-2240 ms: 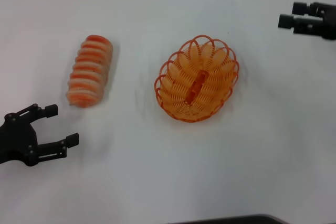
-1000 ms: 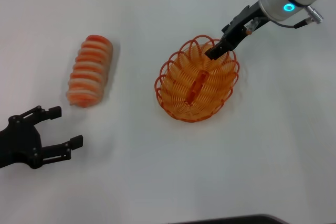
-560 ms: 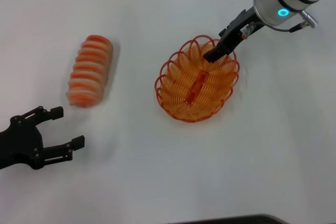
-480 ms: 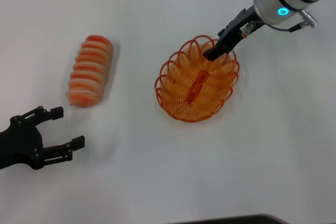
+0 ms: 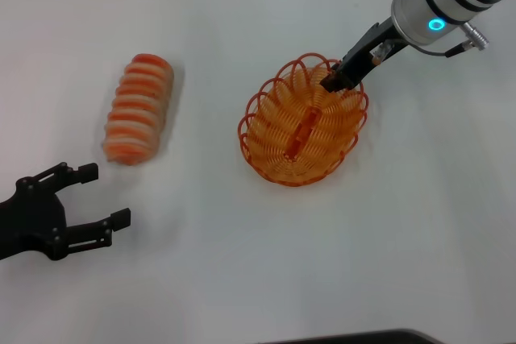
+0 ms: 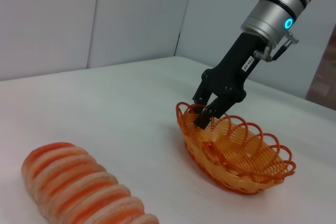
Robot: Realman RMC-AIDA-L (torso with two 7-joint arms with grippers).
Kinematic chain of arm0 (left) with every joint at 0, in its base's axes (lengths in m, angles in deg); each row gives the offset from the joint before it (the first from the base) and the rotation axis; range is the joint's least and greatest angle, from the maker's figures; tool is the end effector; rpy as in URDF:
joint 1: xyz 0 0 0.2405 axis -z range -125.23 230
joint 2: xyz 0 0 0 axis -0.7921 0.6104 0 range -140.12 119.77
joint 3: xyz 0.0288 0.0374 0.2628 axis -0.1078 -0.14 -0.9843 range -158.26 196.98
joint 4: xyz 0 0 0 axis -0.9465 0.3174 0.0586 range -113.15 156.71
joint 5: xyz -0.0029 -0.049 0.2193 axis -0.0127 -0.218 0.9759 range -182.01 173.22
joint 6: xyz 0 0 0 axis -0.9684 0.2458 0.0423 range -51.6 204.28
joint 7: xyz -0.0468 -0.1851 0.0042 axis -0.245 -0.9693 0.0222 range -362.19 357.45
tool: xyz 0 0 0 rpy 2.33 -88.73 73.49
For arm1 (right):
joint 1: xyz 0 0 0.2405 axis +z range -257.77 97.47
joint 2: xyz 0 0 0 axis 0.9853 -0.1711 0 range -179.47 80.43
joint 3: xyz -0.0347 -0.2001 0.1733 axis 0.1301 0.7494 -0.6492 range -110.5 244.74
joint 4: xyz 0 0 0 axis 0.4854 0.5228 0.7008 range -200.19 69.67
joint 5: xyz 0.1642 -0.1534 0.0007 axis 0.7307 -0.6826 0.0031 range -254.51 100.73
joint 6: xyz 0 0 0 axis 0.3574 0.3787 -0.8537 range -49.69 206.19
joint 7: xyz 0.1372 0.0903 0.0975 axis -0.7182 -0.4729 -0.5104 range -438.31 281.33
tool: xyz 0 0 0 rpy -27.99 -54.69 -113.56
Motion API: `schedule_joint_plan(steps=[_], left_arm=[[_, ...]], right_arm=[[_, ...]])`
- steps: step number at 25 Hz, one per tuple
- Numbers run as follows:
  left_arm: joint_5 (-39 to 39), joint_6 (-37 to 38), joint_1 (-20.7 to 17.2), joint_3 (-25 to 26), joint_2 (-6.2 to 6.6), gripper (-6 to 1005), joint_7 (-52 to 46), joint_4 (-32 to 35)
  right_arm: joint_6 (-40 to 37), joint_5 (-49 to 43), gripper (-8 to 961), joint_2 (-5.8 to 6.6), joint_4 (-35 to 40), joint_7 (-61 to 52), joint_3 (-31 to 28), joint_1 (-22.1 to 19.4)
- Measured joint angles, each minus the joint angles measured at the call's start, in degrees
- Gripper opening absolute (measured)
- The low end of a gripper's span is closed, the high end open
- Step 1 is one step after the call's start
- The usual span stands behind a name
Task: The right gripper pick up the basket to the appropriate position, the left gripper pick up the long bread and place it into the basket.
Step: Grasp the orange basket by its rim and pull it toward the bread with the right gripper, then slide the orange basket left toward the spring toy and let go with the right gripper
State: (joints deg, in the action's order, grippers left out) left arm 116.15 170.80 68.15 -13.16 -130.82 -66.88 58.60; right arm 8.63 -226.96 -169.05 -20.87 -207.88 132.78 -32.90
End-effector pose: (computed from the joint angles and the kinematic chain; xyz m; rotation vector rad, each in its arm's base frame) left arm -0.3404 0.2668 -0.0516 -2.6644 -0.6698 -0.6420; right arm 0.2412 0.4397 -0.0847 -2.6102 0.8735 -0.4094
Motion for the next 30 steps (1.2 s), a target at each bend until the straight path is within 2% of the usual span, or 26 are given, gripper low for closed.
schedule_joint_plan(steps=[2,8,12,20,27,30], left_arm=[[-0.02,0.13,0.03,0.05,0.04,936,0.00,0.03],[-0.12,0.51,0.07,0.72,0.09,936,0.00,0.15],[-0.14,0.79,0.16,0.72,0.17,935,0.00,0.10],[-0.22,1.70,0.25,0.70,0.06,935,0.00,0.30],[-0.84,2.71,0.25,0.71,0.22,935,-0.18,0.48],[-0.84,2.39,0.48,0.81,0.36,935,-0.36,0.56]], right_arm=[[-0.01,0.04,305,0.00,0.00,0.01,-0.13,0.01],[-0.47,0.08,249,0.00,0.13,-0.17,-0.79,0.03],[-2.28,1.03,211,0.34,0.27,-0.38,-4.21,0.04],[-10.54,3.98,136,3.09,-1.68,-3.55,-16.02,-0.21],[-15.37,4.32,87,5.56,-4.19,-7.71,-27.11,-2.48],[-15.82,4.65,87,5.98,-4.61,-12.17,-29.58,-3.46]])
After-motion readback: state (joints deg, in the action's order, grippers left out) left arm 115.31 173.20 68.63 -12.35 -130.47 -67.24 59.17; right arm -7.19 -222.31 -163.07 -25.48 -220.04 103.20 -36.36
